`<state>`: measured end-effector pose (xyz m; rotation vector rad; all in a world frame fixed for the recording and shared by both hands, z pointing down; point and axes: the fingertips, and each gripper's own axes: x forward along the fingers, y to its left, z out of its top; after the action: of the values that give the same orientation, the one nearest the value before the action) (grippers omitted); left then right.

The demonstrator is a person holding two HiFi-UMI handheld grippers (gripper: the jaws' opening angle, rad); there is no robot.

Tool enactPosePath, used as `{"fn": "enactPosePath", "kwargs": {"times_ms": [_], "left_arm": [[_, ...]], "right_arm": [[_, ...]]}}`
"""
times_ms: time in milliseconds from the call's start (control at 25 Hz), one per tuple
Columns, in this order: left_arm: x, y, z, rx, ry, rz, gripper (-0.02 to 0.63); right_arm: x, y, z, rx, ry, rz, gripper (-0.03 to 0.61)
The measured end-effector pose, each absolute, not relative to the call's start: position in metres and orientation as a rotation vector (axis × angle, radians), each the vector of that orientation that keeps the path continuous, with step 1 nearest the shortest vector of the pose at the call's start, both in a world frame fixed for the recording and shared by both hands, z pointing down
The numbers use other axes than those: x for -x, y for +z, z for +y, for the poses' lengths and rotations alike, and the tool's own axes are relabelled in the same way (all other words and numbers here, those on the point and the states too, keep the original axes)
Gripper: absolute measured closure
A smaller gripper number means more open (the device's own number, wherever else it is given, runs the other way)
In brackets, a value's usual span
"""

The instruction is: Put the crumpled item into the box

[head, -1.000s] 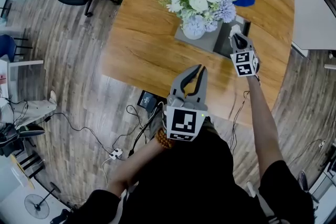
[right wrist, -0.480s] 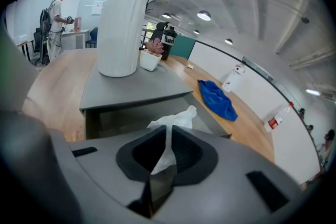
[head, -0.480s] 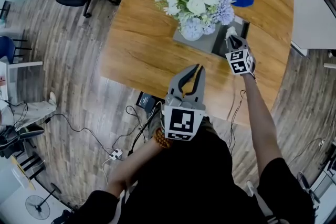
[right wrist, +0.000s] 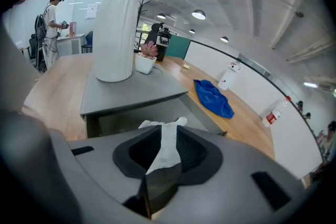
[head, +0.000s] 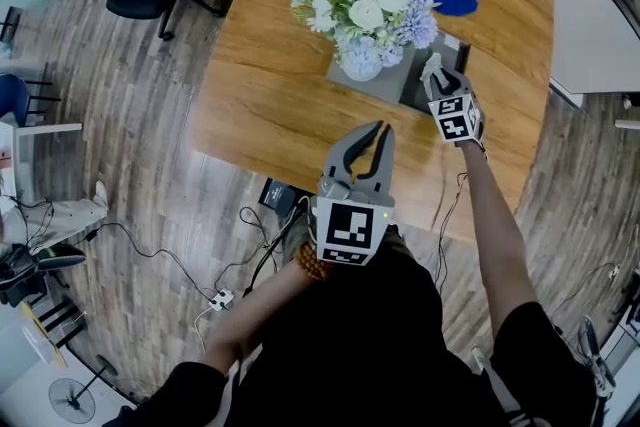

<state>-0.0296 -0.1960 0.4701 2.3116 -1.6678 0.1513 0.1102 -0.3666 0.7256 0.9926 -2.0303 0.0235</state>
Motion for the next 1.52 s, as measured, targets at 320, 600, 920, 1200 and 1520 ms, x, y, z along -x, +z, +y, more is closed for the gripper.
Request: {"fn": "enactPosePath", "kwargs": {"times_ms": [320,600,920,1200,1520], "left_arm": [[0.011,0.450,-0.203,-2.403,0.136,-1.646,0.571],[-0.005,0.416,-0.213,-2.476,0.069,-1.671,0.571],[-0.028,0.374,-0.223,-2.532,-0.047,-1.721,0.571],[-0.039,0.358,-0.227,-2.563,-0.100,-1.738,0.571],[-0.049,0.329,-0.225,-2.640,-0.158,-1.761,0.571]], "right_arm": [[-0.112,0.664,-0.376,-1.011,-0.085,-2.105,0.479],[-0.104,0.559,-0.389,-1.096,-0.271,-2.210,0.479],[-0.112,0.433,-0.380,-1.261,-0.289,-2.413,0.479],[-0.130,0.352,-0.343,-1.391,-0.377,-2.516,0.484],[-0.137,0.281,-0.292,-1.547,-0.513,-2.630,0.524]]}}
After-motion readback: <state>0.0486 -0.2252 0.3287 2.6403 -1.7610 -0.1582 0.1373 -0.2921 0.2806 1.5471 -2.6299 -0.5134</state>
